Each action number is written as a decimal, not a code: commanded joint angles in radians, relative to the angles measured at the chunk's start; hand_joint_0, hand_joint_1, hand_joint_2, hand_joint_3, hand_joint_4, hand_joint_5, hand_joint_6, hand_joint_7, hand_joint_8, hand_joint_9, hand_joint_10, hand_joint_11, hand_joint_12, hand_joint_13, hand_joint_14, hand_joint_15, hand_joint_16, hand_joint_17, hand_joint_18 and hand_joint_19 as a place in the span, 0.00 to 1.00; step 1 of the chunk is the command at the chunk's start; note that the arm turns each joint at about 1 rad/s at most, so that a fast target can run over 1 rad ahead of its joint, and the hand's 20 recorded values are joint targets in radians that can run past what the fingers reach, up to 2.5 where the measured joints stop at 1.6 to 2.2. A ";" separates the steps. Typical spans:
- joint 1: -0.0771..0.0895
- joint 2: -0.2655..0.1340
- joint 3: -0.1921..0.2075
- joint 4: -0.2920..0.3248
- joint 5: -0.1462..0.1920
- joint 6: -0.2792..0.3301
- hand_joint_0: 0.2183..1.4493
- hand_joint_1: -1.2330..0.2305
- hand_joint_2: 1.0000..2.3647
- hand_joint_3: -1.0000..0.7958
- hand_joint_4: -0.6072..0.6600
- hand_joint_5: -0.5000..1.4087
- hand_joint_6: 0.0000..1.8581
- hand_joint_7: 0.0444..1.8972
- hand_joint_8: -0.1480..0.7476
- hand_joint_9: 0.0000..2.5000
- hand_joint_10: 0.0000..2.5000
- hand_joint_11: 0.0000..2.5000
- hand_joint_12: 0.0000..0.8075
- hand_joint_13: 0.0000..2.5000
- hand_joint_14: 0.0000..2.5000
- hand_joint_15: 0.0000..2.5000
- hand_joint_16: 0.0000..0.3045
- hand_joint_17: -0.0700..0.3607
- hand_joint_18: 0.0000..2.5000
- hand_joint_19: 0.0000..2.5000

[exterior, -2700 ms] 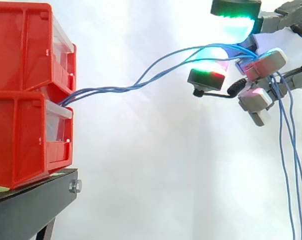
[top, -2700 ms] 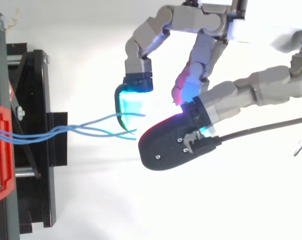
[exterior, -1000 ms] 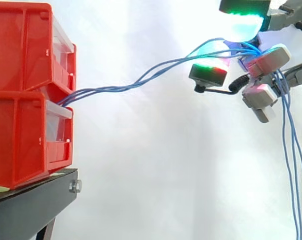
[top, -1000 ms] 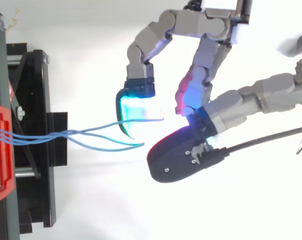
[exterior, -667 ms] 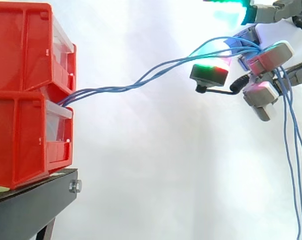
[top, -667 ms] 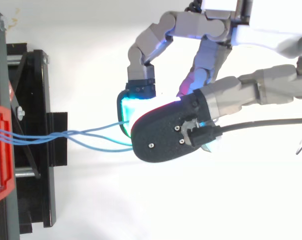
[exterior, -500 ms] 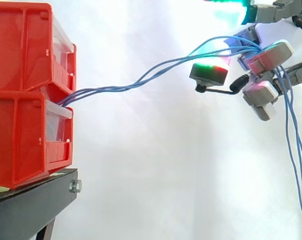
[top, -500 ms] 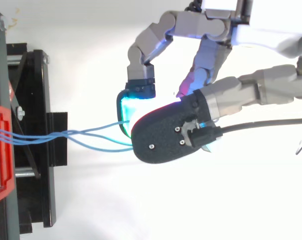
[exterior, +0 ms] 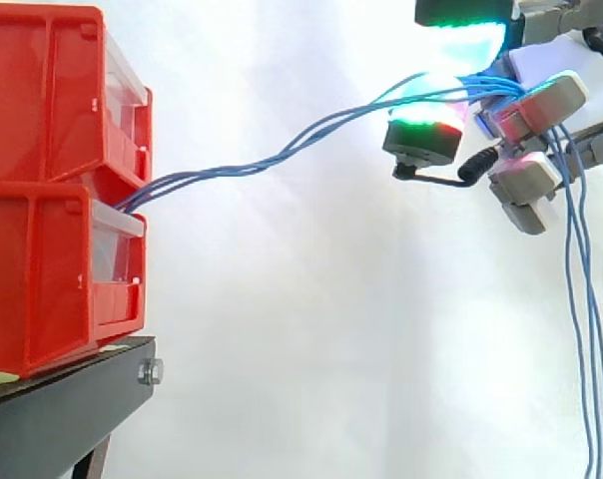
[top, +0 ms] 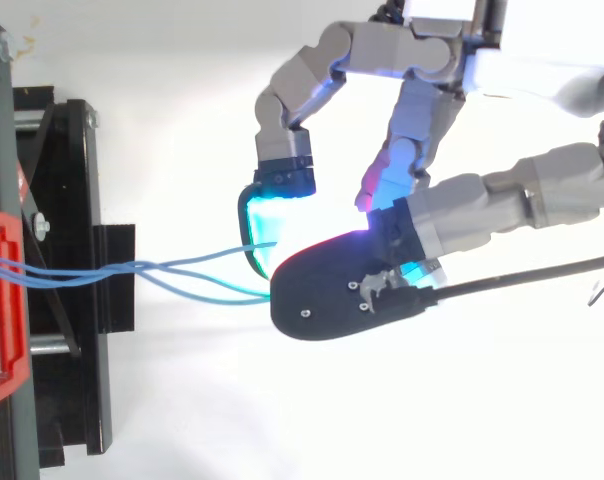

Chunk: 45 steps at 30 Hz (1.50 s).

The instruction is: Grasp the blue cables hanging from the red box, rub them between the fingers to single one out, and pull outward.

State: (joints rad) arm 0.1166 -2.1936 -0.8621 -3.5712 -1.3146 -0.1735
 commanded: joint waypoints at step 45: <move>0.002 -0.002 -0.265 0.492 -0.003 -0.014 0.30 0.26 0.01 0.59 0.36 0.21 0.48 0.59 0.37 0.25 0.00 0.00 0.41 0.23 0.00 0.10 0.13 0.37 0.16 0.10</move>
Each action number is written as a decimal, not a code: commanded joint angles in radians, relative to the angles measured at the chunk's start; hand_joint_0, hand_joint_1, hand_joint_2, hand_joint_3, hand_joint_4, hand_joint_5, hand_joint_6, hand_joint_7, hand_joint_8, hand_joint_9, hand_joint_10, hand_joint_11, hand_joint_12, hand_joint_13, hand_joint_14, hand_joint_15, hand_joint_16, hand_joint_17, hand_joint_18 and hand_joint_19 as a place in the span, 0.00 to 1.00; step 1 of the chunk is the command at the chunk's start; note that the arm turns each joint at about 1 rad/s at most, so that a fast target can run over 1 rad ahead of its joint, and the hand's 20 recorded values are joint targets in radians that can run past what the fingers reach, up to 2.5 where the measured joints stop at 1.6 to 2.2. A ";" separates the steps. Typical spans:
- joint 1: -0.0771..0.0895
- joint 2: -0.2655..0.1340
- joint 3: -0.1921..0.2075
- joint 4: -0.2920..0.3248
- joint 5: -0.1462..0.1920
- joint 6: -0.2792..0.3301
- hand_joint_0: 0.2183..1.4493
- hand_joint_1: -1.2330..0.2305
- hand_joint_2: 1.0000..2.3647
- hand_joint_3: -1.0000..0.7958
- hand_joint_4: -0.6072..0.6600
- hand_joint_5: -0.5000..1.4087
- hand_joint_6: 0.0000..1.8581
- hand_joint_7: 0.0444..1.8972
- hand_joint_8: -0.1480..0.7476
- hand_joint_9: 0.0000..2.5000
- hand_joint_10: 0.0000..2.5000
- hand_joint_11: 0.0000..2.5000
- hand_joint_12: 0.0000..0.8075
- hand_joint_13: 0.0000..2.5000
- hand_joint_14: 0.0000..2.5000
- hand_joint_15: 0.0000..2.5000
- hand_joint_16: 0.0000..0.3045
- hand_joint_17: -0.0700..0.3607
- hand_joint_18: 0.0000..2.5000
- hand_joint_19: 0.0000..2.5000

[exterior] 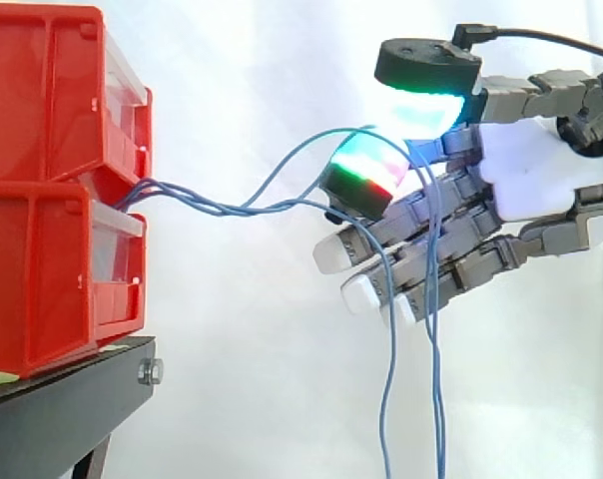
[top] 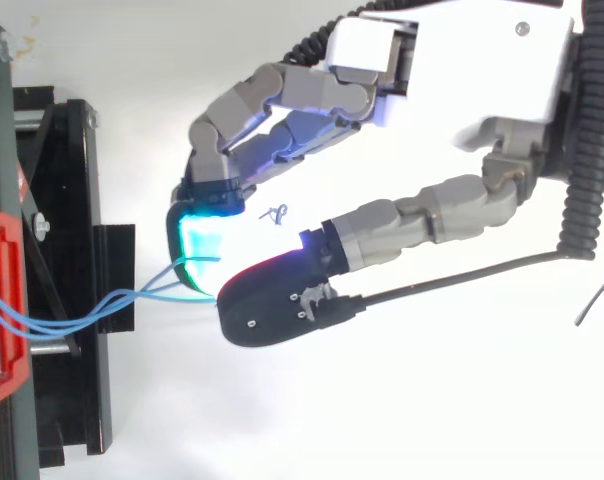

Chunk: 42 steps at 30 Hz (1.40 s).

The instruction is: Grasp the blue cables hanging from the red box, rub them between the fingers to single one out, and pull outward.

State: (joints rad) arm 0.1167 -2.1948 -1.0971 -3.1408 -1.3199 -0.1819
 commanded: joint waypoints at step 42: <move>-0.006 0.001 -0.168 0.021 0.005 -0.271 0.30 0.26 0.01 0.59 0.39 0.21 0.47 0.60 0.39 0.32 0.00 0.03 0.41 0.25 0.01 0.15 0.14 0.39 0.17 0.14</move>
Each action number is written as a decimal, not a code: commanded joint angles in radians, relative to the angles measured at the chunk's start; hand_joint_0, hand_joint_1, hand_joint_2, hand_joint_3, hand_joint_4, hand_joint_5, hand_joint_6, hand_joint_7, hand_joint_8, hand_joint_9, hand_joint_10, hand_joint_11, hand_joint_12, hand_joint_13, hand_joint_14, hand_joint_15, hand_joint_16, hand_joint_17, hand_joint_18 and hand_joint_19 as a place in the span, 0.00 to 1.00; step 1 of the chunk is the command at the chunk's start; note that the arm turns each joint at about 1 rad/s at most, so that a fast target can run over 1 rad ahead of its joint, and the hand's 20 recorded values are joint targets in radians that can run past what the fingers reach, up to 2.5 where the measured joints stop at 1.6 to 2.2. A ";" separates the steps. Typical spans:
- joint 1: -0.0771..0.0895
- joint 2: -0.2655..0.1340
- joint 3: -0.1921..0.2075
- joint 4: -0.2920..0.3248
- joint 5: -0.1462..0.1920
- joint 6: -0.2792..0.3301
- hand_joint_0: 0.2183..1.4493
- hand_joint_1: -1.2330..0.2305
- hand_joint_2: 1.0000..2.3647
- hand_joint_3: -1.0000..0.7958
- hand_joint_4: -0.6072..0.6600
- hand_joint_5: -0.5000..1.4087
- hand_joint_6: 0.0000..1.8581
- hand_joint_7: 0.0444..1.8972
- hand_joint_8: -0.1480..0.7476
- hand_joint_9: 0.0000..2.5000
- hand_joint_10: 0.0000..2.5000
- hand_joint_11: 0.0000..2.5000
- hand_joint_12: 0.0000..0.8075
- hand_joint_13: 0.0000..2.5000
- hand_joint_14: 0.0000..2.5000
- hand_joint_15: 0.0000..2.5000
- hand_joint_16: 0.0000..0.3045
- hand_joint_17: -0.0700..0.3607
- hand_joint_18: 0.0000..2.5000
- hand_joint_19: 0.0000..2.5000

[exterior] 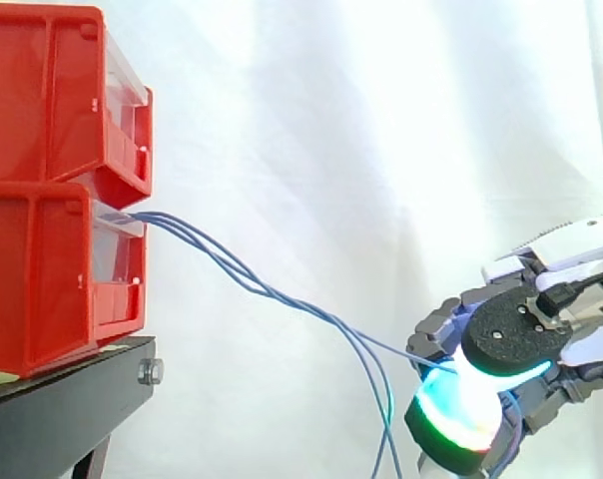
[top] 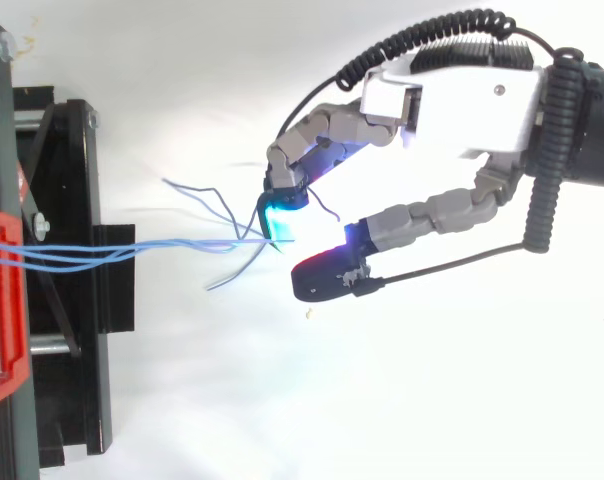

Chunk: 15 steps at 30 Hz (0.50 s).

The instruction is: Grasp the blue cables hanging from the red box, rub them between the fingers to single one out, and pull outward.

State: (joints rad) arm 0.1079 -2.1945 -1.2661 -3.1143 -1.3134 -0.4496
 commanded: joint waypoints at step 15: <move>0.003 0.001 0.001 0.039 -0.001 -0.004 0.30 0.26 0.01 0.59 0.40 0.21 0.47 0.59 0.40 0.33 0.00 0.04 0.42 0.26 0.01 0.16 0.15 0.40 0.19 0.15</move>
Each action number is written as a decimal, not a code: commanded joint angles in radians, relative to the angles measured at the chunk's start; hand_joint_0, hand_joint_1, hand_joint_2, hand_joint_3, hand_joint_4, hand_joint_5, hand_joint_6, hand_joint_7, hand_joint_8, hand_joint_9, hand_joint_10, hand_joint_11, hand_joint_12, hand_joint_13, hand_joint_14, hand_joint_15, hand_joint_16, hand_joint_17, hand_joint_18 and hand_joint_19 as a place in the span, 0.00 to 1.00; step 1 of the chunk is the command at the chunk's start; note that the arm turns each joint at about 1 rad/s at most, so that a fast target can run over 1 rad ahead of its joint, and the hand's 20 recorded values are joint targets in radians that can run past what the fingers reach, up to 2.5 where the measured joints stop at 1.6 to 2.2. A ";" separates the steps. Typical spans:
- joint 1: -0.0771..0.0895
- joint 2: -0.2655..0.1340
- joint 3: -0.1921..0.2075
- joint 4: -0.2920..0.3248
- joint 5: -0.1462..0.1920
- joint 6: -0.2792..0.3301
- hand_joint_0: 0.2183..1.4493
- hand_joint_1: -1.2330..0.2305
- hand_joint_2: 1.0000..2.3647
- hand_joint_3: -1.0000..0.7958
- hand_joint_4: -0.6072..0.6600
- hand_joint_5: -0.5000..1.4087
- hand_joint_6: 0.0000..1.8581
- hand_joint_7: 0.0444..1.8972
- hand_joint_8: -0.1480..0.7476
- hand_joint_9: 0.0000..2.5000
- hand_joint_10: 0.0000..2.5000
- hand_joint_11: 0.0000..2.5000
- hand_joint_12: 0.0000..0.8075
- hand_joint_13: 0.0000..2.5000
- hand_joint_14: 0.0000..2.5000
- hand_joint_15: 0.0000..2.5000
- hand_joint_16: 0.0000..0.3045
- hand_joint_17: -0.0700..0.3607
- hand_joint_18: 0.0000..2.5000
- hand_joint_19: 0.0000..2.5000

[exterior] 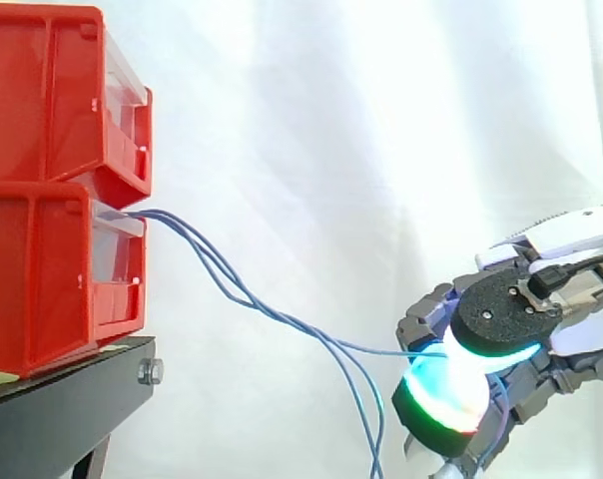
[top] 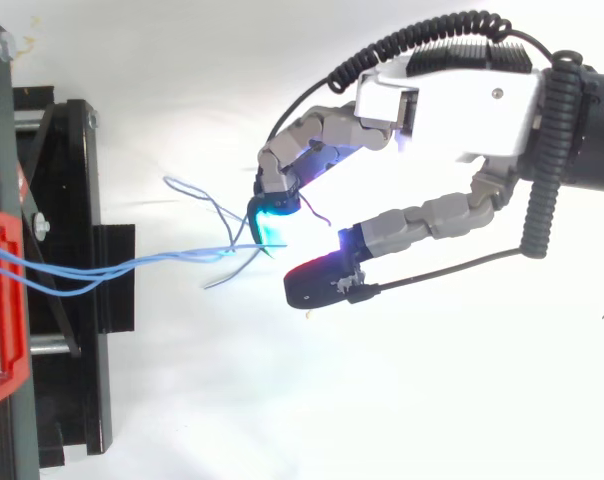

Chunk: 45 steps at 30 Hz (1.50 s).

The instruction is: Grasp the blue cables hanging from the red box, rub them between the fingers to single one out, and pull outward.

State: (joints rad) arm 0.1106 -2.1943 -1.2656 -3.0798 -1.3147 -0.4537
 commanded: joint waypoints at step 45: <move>0.000 -0.001 0.000 0.004 0.000 0.000 0.30 0.27 0.01 0.59 0.41 0.21 0.47 0.60 0.41 0.36 0.00 0.07 0.43 0.29 0.01 0.18 0.16 0.41 0.24 0.17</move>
State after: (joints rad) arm 0.1108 -2.1947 -1.2656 -3.0756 -1.3146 -0.4541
